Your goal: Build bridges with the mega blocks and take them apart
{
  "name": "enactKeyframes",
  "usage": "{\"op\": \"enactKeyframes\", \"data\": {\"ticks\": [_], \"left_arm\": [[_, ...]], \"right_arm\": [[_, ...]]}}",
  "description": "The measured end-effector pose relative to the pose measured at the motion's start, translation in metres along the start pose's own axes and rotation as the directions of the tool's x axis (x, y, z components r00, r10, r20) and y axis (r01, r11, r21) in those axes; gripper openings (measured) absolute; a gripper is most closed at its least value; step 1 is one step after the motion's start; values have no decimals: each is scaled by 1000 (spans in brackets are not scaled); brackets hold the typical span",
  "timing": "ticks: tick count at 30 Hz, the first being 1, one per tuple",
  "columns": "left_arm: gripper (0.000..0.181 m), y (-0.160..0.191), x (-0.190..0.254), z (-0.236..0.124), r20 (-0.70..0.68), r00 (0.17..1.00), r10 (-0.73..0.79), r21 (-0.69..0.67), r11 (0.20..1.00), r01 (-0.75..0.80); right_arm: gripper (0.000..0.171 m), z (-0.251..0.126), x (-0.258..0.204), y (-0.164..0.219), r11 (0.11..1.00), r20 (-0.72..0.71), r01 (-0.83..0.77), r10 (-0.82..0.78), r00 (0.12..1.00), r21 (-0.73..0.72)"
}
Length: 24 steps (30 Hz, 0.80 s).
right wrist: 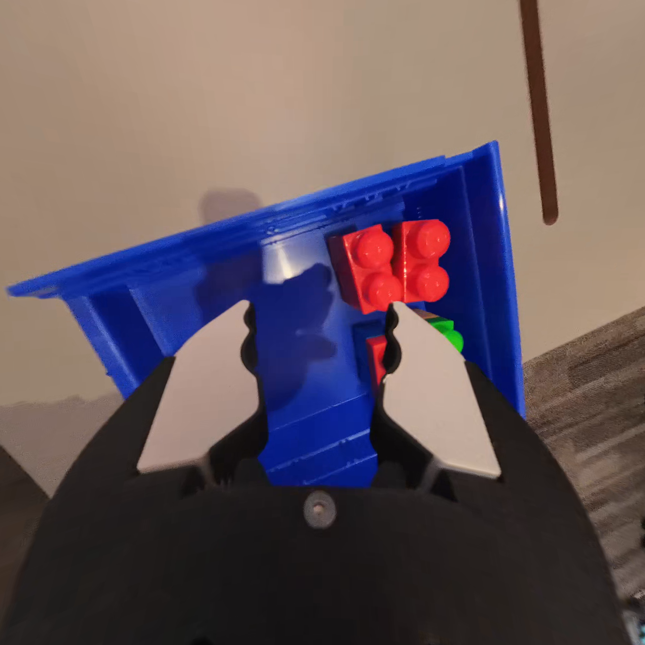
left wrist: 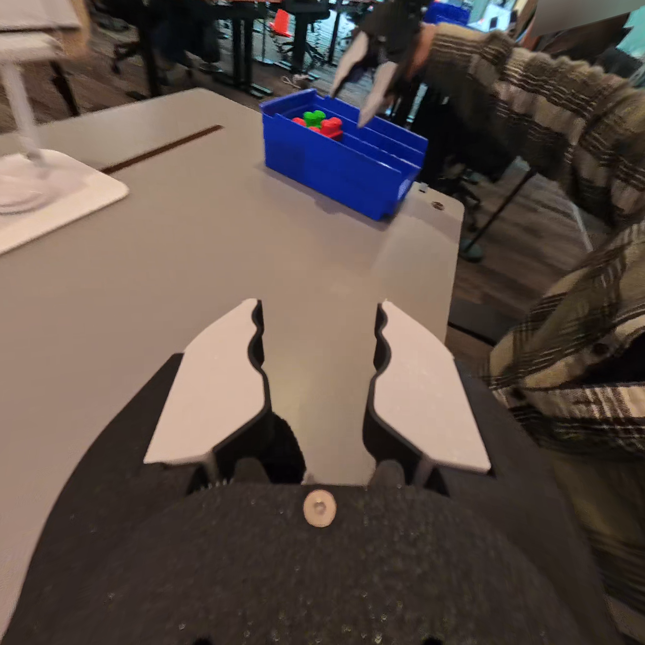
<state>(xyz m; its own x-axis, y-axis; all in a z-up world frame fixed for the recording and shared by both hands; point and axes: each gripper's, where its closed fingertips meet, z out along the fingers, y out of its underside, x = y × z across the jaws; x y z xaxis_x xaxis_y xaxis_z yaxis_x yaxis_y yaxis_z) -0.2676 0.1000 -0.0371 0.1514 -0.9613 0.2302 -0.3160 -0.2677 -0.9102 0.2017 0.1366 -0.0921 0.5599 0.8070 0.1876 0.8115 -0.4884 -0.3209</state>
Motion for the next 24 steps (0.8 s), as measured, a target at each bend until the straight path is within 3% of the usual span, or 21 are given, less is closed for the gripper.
{"op": "enactKeyframes", "data": {"ticks": [5,12,16,20,24], "left_arm": [[62,35,25,32,-100,993,-61,-31,998,58],[60,57,28,35,-121,983,-139,-37,990,135],[60,53,26,37,-154,973,-171,5,985,174],[60,45,20,32,-142,977,-161,65,983,171],[62,37,10,23,-147,974,-175,140,971,196]], "right_arm": [[70,42,22,9,983,81,95,-82,993,-160],[58,78,26,12,962,181,163,-124,976,-221],[36,92,26,23,953,188,133,-83,979,-271],[37,64,29,26,984,120,-24,46,992,-178],[36,-12,32,15,969,9,-244,243,970,28]]}}
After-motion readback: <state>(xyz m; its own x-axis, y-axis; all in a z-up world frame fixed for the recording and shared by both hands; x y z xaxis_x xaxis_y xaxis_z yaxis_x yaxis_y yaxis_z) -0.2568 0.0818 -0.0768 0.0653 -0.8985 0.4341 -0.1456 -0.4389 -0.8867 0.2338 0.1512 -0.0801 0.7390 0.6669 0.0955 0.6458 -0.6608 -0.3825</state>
